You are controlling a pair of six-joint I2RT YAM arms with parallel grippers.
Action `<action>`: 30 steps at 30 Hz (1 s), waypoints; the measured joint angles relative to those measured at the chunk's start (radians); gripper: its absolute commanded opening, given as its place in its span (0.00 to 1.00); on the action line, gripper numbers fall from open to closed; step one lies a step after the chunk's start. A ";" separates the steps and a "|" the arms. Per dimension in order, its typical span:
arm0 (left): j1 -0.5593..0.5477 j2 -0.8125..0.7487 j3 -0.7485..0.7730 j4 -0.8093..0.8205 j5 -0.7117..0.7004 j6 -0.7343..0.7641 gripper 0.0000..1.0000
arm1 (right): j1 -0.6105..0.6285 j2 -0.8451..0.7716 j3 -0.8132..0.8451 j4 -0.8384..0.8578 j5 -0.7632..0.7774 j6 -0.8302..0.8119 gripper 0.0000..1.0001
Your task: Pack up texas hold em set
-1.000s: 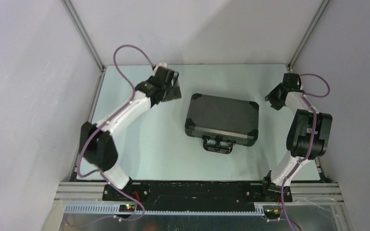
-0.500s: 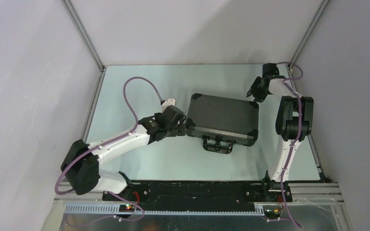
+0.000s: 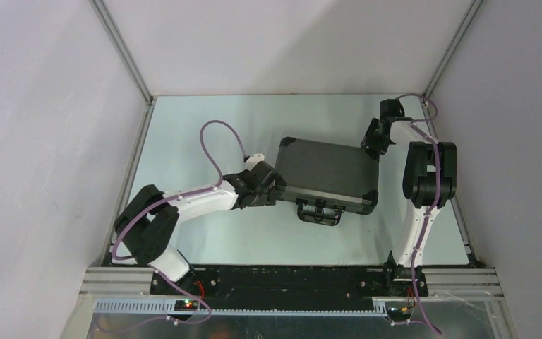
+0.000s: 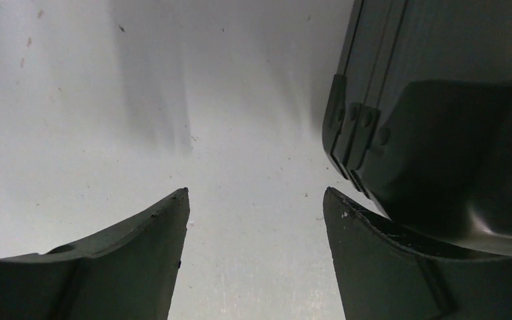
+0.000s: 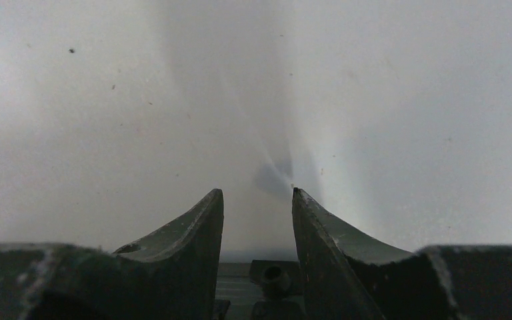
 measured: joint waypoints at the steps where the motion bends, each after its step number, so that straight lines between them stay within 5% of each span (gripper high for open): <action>1: -0.001 0.008 -0.010 0.008 0.003 -0.004 0.79 | 0.004 -0.005 -0.006 0.011 0.003 -0.005 0.47; 17: -0.024 0.032 -0.024 0.080 0.092 -0.029 0.79 | 0.096 -0.082 -0.105 0.049 0.087 -0.140 0.38; 30: 0.015 0.039 -0.002 -0.030 0.117 -0.002 0.79 | 0.217 -0.220 -0.327 0.084 0.091 -0.052 0.37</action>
